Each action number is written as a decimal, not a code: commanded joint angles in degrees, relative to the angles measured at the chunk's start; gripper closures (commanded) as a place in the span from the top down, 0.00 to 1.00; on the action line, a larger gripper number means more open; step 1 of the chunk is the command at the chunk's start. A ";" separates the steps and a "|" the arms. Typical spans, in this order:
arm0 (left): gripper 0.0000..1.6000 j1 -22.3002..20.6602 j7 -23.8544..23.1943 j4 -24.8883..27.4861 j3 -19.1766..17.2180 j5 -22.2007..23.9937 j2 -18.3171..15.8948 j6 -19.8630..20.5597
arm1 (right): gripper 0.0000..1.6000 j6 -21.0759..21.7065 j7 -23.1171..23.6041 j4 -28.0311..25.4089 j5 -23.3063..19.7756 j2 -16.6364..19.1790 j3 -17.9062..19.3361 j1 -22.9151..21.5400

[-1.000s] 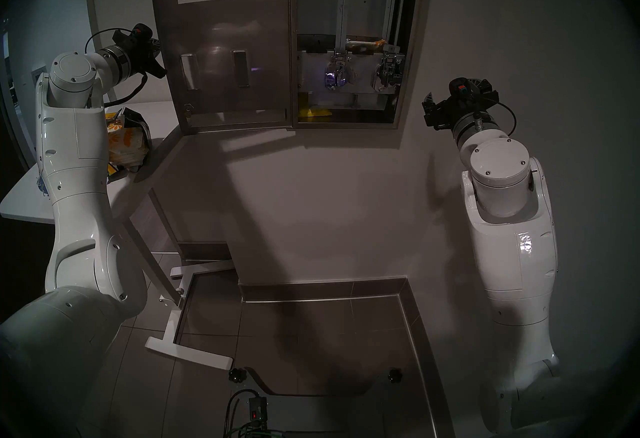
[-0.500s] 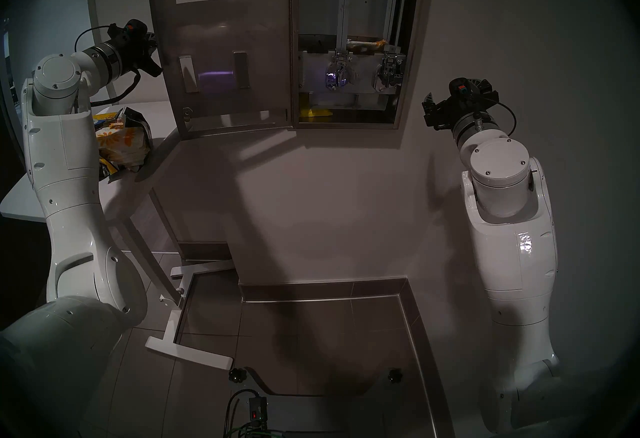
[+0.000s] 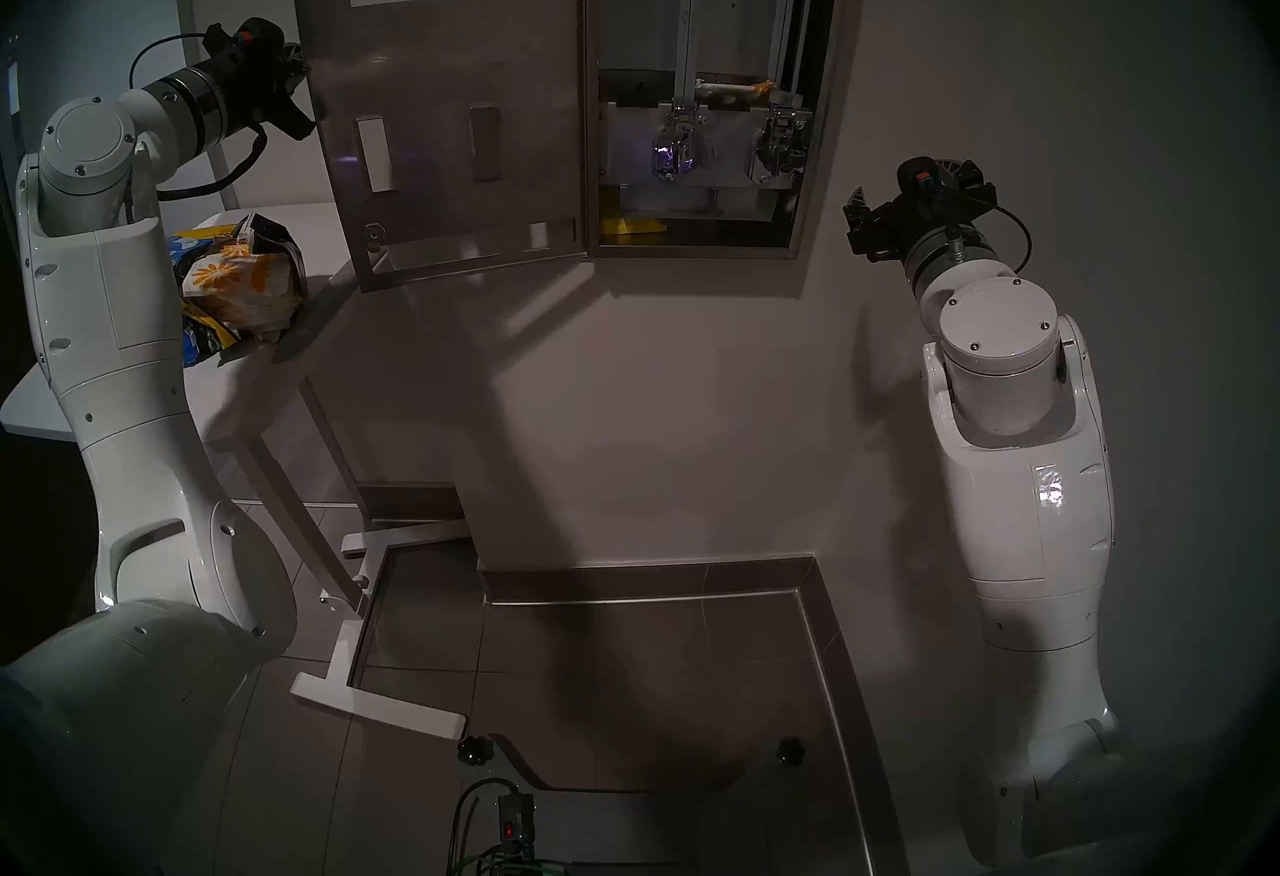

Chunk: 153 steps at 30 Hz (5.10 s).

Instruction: Open the dispenser door, put the pads inside, close the door

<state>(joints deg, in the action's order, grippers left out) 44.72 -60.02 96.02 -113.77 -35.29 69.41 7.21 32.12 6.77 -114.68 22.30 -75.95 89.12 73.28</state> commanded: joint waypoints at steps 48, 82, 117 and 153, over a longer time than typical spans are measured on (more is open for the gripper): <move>0.00 7.62 -24.98 42.70 12.67 16.02 12.78 7.06 | 1.00 -0.57 -0.22 0.14 0.06 0.06 0.13 -0.90; 0.00 15.01 -12.56 43.98 27.18 44.10 21.39 29.31 | 1.00 -0.70 -0.35 -1.81 0.08 0.00 0.12 -1.52; 0.00 18.61 -6.49 43.98 19.16 34.93 8.74 31.18 | 1.00 -0.69 -0.35 -1.92 0.10 -0.01 0.12 -1.52; 0.00 6.34 8.91 41.48 40.24 8.63 2.01 47.79 | 1.00 -0.74 -0.41 -1.99 0.11 -0.04 0.11 -1.56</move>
<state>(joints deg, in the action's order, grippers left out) 56.69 -50.36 139.27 -73.44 -25.56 69.82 54.70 32.08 6.74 -114.83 22.31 -75.97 89.15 73.61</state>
